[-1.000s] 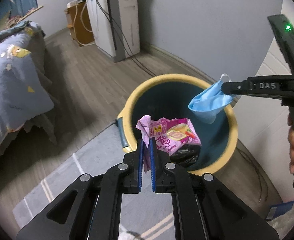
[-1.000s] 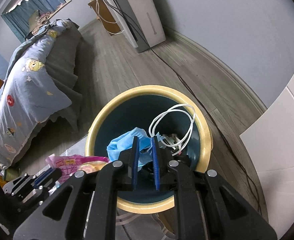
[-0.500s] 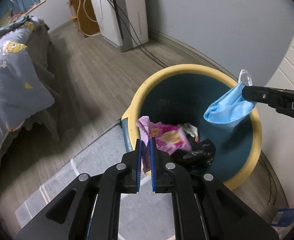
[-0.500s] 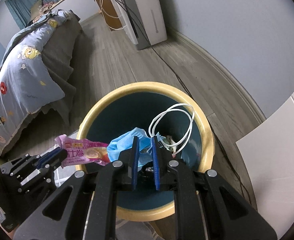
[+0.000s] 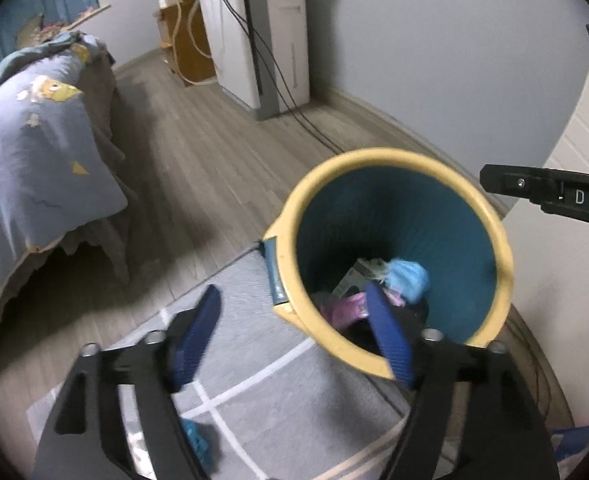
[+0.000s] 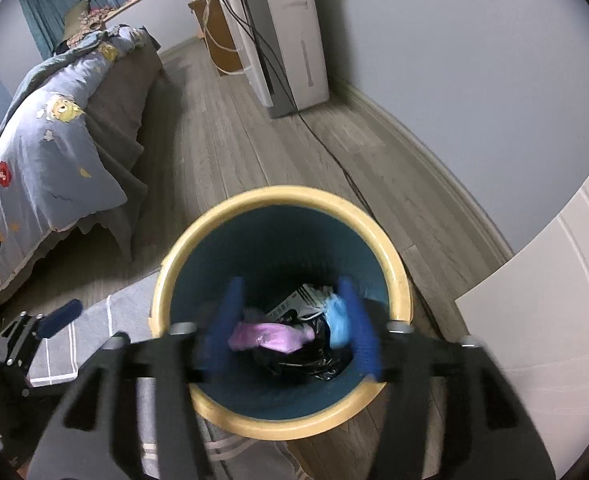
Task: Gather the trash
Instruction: 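Carry the mask and wrapper over the bin and open both tools, then move both open tools back over the trash on the mat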
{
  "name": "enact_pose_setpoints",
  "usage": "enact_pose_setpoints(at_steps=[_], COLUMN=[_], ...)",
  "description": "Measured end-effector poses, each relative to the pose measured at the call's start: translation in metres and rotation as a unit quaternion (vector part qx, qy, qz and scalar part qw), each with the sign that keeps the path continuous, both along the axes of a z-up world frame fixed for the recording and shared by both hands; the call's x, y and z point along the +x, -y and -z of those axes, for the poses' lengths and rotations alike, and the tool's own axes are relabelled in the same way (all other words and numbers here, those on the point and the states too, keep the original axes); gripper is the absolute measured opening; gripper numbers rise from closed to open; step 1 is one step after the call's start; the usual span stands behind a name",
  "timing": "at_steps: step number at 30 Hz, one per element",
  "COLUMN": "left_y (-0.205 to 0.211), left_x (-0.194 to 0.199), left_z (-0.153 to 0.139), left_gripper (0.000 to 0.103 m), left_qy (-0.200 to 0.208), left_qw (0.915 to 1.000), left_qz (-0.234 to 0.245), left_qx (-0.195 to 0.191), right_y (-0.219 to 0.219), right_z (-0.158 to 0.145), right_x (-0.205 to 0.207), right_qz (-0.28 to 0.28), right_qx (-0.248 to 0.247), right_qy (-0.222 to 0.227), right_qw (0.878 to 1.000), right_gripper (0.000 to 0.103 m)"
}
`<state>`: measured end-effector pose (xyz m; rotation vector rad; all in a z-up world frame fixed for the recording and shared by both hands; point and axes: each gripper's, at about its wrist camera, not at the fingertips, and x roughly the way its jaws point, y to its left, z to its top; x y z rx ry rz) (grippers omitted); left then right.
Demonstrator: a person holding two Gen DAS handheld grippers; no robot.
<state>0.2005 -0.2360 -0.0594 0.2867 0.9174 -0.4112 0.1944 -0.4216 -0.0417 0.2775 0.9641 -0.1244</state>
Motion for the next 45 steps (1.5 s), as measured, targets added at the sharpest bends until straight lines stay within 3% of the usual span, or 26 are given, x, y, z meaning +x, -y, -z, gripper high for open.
enact_pose_setpoints(at_steps=[2,5,16,23,32,40,45], left_y=[-0.011,-0.029,-0.128,-0.196,-0.254,-0.287,-0.298], left_x=[-0.009,-0.02,-0.071,-0.107,-0.131,-0.132,-0.126], left_z=[-0.012,-0.025,-0.075,-0.094,-0.082,-0.071,-0.064], left_gripper=[0.093,0.094,0.095,0.095,0.096,0.096,0.096], left_qy=[0.016,0.021,0.043,0.058,0.058,0.056,0.045], left_qw=[0.9998,0.9992,0.9942,0.9871,0.9778,0.9731,0.9729], left_qz=[-0.012,-0.028,-0.093,-0.142,-0.191,-0.209,-0.215], left_qx=[-0.008,-0.021,-0.031,-0.045,-0.065,-0.079,-0.07], right_y=[-0.003,-0.011,-0.07,-0.118,-0.155,-0.191,-0.208], right_z=[-0.009,-0.026,-0.065,-0.069,-0.061,-0.036,-0.016], right_x=[-0.004,-0.014,-0.054,-0.076,-0.085,-0.067,-0.061], right_qz=[0.001,-0.001,-0.039,-0.081,-0.108,-0.155,-0.167], right_qx=[-0.007,-0.016,0.001,-0.018,-0.034,-0.038,-0.014], right_qy=[0.009,0.026,0.052,0.044,0.027,-0.003,-0.023], right_qw=[1.0,1.0,0.998,0.996,0.993,0.987,0.986], right_gripper=[0.092,0.097,0.097,0.097,0.097,0.097,0.097])
